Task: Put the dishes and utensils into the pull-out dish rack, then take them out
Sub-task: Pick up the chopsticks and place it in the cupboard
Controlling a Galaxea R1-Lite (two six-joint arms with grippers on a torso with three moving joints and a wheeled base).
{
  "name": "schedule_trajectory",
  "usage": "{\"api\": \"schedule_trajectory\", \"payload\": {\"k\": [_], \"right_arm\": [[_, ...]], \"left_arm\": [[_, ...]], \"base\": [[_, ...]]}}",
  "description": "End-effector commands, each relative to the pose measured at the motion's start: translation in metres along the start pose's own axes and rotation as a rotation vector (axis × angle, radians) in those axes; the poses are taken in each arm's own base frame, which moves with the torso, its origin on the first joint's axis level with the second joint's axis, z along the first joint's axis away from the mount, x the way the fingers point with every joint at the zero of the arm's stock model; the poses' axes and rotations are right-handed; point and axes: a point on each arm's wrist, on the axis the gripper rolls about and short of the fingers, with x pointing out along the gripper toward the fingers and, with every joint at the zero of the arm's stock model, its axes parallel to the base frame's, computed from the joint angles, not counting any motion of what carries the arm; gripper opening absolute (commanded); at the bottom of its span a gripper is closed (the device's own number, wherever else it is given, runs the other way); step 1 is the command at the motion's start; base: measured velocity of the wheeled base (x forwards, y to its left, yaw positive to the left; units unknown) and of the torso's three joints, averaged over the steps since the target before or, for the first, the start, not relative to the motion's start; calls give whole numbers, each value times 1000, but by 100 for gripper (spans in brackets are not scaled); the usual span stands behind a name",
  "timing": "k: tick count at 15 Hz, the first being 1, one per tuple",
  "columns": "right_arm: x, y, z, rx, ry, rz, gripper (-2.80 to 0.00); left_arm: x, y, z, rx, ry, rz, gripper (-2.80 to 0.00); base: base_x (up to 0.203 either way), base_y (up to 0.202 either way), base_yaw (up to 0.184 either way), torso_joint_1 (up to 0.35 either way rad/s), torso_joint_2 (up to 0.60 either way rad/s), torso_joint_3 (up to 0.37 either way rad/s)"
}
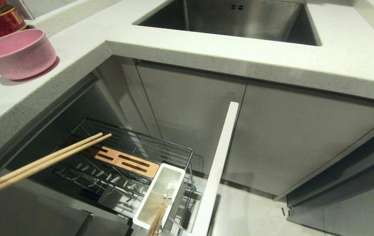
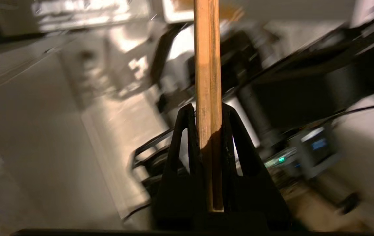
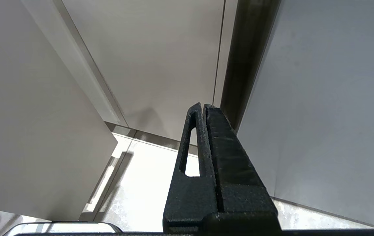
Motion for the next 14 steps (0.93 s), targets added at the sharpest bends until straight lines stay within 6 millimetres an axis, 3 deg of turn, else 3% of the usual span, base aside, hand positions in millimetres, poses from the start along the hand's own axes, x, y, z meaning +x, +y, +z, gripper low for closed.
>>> {"api": "schedule_trajectory", "payload": {"k": [1,8,14], "right_arm": [[1,0,-7,0,25,0,-280],[1,0,-7,0,25,0,-280],[1,0,-7,0,25,0,-280]], "left_arm": [[12,3,-10,79,105,75,-280],[44,-2,-15,239,284,73,-280],[70,0,-5,254,333,57,-280]], "base": [[0,0,0,0,0,0],[0,0,0,0,0,0],[0,0,0,0,0,0]]}}
